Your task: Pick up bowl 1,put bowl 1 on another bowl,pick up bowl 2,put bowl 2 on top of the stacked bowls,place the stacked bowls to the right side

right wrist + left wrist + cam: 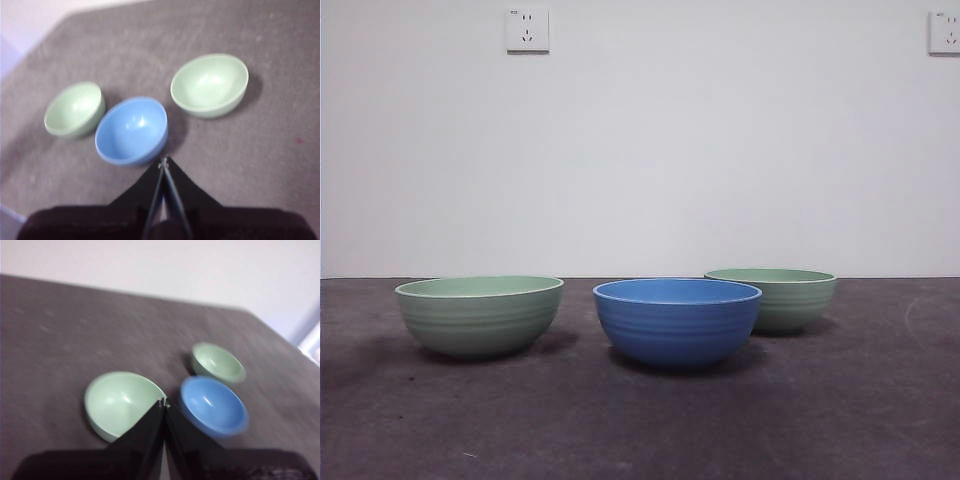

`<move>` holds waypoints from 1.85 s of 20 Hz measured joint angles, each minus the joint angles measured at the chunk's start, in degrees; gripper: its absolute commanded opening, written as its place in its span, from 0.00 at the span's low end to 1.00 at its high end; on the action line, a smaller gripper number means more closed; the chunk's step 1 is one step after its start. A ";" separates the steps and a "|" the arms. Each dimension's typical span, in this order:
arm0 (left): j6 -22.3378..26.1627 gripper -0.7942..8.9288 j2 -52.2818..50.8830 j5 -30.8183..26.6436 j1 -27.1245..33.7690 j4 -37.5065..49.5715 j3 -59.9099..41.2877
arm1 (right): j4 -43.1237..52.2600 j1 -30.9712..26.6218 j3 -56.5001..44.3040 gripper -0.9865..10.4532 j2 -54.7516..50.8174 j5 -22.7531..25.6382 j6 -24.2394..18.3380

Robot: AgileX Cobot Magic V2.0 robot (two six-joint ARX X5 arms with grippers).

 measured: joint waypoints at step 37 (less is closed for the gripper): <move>19.19 0.72 14.67 5.11 -0.02 -24.26 18.34 | -19.10 0.74 15.45 0.63 12.98 0.00 -9.66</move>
